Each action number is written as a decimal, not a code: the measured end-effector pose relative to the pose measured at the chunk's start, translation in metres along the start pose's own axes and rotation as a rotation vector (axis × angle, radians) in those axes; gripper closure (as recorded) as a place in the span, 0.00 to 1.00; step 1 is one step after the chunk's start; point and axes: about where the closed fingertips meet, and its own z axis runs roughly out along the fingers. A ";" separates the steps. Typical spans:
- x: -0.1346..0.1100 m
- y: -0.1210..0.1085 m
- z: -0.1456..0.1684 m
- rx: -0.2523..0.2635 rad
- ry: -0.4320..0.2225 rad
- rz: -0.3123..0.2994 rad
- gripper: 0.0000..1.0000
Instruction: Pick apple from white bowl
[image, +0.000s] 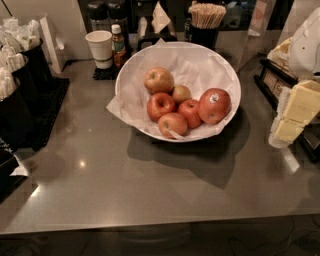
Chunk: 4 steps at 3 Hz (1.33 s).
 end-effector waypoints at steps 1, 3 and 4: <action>-0.027 -0.018 0.015 -0.025 -0.066 -0.029 0.00; -0.073 -0.036 0.046 -0.094 -0.148 -0.076 0.00; -0.076 -0.036 0.055 -0.107 -0.180 -0.071 0.00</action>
Offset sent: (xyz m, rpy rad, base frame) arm 0.0870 0.1003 -0.0286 0.1949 0.0797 0.1942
